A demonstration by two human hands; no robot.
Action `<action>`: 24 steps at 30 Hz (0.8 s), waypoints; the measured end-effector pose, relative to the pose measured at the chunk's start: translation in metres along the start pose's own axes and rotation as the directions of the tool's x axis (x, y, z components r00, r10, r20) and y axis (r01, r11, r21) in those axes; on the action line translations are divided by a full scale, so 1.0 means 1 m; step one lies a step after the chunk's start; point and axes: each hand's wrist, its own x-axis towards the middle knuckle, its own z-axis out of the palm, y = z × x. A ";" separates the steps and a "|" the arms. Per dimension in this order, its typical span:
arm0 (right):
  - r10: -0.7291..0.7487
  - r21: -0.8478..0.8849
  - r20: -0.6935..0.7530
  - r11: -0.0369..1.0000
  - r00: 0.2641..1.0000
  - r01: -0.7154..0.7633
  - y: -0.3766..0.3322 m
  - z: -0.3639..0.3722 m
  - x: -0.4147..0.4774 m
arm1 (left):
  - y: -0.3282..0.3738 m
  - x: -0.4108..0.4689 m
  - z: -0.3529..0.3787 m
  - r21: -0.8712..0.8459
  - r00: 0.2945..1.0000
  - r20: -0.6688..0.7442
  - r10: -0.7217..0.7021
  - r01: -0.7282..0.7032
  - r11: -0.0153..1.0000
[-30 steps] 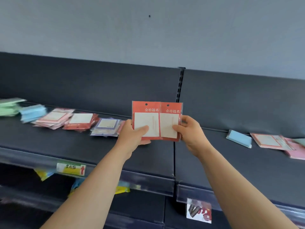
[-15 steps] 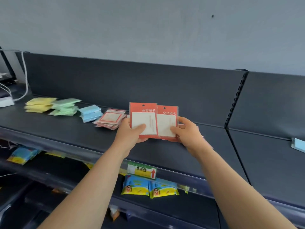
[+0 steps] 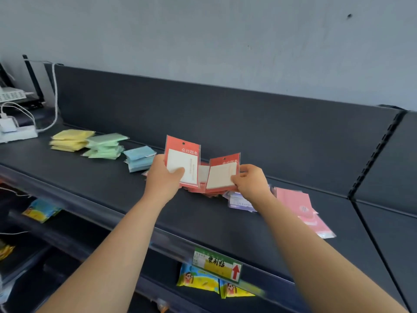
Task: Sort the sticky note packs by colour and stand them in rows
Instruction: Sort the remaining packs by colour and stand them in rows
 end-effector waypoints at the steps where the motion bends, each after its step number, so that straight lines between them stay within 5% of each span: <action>1: 0.004 -0.028 -0.013 1.000 1.000 -0.005 0.000 0.004 0.003 | 0.000 0.003 0.001 0.007 1.000 -0.003 0.005 -0.005 1.000; 7: -0.011 -0.185 -0.068 0.983 0.998 -0.001 -0.009 0.024 0.012 | -0.002 0.019 0.005 0.070 0.998 0.040 0.041 -0.044 0.997; 16: -0.057 -0.317 -0.099 0.948 0.993 0.022 -0.013 0.032 0.015 | -0.005 0.040 0.034 0.401 0.968 0.232 0.095 -0.184 0.898; 24: -0.140 -0.361 -0.134 0.929 0.981 0.084 -0.008 0.011 0.005 | 0.001 0.035 0.037 0.702 0.894 0.366 0.258 -0.447 0.554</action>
